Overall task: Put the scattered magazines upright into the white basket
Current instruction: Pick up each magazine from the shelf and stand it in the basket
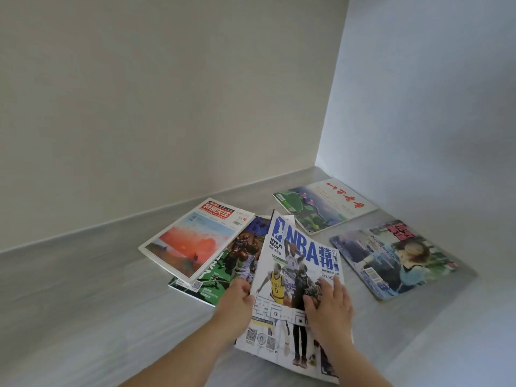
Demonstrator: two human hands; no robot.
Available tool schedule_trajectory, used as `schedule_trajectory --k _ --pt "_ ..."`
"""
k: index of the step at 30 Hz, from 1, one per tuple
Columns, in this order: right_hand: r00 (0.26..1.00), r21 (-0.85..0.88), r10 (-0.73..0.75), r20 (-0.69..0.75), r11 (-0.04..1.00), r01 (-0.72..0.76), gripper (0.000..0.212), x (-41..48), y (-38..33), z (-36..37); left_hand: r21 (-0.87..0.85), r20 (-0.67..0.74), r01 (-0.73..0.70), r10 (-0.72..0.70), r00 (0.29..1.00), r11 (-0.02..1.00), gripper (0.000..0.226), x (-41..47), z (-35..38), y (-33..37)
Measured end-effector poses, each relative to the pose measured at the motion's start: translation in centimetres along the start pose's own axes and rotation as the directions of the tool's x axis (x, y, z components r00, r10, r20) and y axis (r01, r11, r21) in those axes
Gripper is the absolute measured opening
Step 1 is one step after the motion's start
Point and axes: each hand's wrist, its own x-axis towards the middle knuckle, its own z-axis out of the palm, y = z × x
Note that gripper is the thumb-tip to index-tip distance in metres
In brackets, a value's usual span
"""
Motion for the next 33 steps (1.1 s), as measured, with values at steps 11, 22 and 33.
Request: schedule_trajectory --k 11,22,33 --pt "0.987 0.392 0.155 -0.052 0.912 -0.122 0.036 -0.6 -12.6 0.7 -0.112 -0.312 -0.221 0.177 0.934 0.969 0.027 -8.1 -14.5 -5.9" --pt "0.896 0.692 -0.282 0.344 0.721 -0.038 0.031 -9.8 -27.9 6.2 -0.086 -0.486 -0.349 0.267 0.832 0.933 0.021 -15.1 -27.0 -12.6" --pt "0.800 0.873 -0.514 0.310 0.486 -0.025 0.015 -17.8 -39.6 11.2 -0.087 -0.706 -0.296 0.151 0.692 0.951 0.031 -20.7 -40.2 -22.9"
